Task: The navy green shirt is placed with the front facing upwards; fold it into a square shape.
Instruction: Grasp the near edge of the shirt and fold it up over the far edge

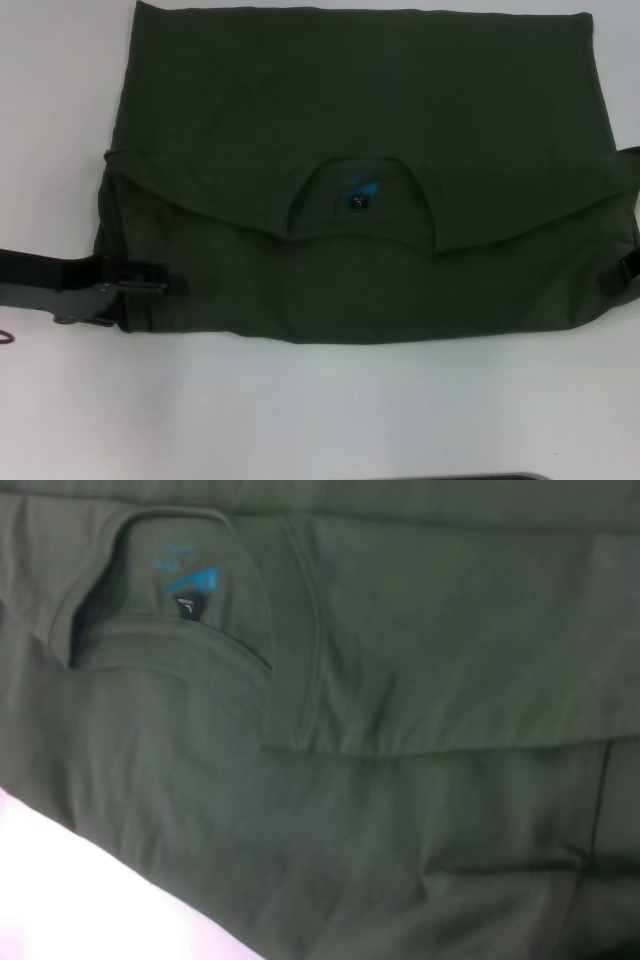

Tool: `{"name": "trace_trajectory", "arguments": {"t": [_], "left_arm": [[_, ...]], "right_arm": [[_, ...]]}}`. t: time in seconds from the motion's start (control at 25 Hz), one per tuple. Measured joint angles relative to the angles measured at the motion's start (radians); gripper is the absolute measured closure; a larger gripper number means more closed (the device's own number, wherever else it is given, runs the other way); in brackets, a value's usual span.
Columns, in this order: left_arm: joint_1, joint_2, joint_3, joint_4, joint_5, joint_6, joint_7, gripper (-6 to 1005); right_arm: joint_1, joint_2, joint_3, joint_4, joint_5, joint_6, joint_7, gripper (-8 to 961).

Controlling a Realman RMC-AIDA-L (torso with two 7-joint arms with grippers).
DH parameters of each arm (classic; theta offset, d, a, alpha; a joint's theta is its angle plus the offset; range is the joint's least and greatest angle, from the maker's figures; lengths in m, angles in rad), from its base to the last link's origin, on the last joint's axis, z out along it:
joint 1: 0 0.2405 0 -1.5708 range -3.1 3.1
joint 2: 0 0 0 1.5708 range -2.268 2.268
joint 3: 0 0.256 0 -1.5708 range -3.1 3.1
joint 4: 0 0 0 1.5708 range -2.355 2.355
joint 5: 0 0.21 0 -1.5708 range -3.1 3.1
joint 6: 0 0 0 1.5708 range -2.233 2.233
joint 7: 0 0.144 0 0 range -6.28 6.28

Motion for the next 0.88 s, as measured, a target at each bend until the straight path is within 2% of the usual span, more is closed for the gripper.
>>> {"name": "trace_trajectory", "arguments": {"t": [0.24,0.4,0.68,0.88], "left_arm": [[-0.013,-0.005,0.019,0.000,-0.001,-0.025,0.001,184],[-0.012,-0.013,0.022,-0.029,0.014,-0.027,0.005,260],[-0.013,-0.013,0.028,-0.029,0.021,-0.027,0.001,394],[-0.011,-0.012,0.027,-0.030,0.019,-0.009,0.006,629]], "right_arm": [[0.000,0.000,0.000,0.003,0.014,-0.001,-0.002,913],[0.000,-0.003,0.000,0.004,0.021,-0.003,-0.003,912],[0.005,-0.003,0.000,0.005,0.021,-0.005,-0.003,913],[0.007,-0.004,0.000,0.006,0.021,-0.005,-0.003,913]]}}
